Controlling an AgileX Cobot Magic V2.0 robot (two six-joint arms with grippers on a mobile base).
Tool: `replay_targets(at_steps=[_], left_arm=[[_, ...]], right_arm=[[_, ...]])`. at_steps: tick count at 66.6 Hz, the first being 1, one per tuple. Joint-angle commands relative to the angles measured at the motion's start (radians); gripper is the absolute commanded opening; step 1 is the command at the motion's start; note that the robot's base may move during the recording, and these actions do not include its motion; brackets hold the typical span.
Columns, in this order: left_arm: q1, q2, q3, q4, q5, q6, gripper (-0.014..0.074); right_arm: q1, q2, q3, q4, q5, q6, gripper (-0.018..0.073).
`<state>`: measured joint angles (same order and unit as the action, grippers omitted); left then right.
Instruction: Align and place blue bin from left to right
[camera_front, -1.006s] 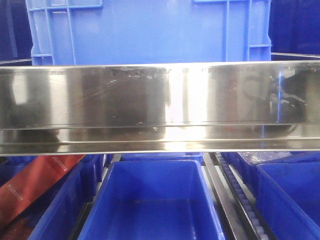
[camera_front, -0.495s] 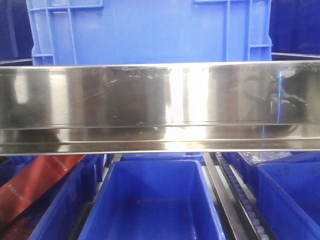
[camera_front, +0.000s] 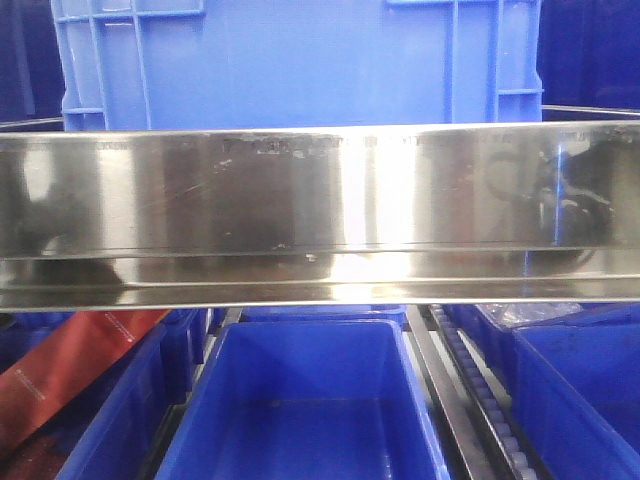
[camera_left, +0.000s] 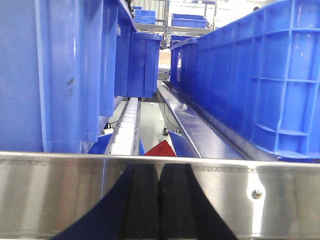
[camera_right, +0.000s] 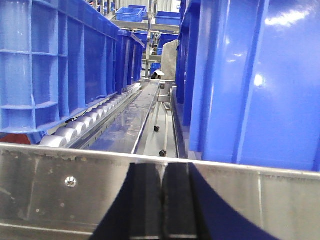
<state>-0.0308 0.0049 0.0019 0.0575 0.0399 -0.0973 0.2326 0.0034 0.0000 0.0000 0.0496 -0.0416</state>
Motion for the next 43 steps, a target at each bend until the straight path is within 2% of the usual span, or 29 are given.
replay_targets(at_steps=[1,43], left_arm=[[0.001,-0.005,-0.002,-0.004,-0.028,-0.003,-0.0111],[0.001,-0.005,-0.002,-0.004,-0.028,-0.003,-0.0111]], right_arm=[[0.001,-0.003,0.000,0.000,-0.024,-0.001,-0.0079],[0.001,-0.003,0.000,0.000,-0.024,-0.001,-0.0079]])
